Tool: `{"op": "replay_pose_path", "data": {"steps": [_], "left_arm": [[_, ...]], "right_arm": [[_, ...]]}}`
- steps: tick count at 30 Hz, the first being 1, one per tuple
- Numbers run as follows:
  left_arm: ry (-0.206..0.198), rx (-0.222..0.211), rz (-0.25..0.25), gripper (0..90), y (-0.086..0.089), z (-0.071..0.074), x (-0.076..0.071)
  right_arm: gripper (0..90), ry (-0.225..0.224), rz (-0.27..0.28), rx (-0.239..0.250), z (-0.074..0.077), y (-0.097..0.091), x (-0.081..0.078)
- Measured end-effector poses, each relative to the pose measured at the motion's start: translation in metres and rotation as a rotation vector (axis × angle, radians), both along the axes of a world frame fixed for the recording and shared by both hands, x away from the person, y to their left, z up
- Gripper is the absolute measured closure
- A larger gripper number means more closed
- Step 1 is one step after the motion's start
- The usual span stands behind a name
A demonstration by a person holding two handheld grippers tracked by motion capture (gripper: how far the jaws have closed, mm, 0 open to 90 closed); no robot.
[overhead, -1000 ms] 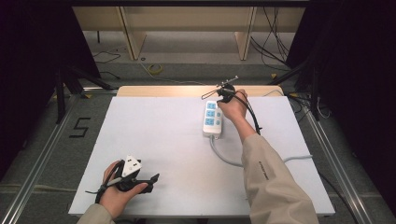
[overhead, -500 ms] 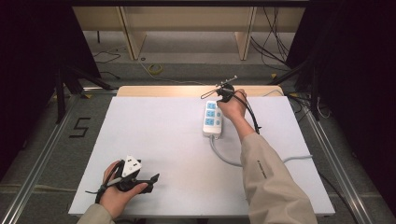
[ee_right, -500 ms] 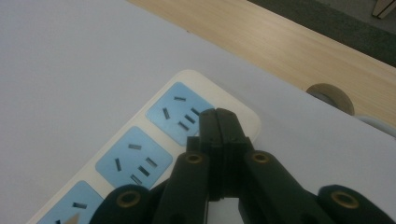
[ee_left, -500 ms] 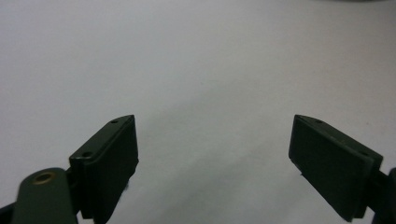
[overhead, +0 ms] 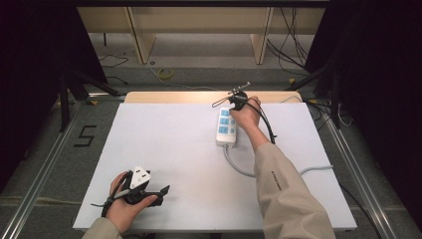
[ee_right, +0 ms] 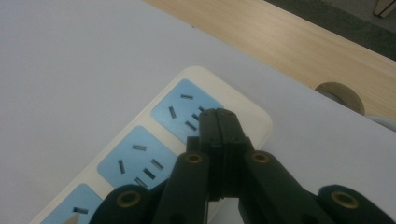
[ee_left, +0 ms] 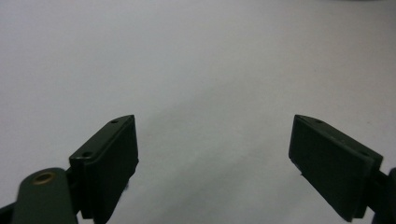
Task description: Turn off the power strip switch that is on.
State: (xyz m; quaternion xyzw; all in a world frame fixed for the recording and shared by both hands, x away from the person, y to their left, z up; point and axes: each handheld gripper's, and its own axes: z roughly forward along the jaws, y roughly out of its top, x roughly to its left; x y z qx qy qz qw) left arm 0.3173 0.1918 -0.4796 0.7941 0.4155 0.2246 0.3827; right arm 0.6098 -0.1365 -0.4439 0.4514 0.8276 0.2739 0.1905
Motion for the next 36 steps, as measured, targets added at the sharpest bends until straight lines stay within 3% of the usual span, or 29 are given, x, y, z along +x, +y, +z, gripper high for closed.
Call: {"op": "replay_pose_path", "data": {"steps": [36], "left_arm": [[0.007,-0.002,-0.003,15.5,-0.0002,-0.0009,0.0006]], "right_arm": [[90.0,0.004,-0.024,-0.018,-0.0051,-0.0031,0.0066]]}}
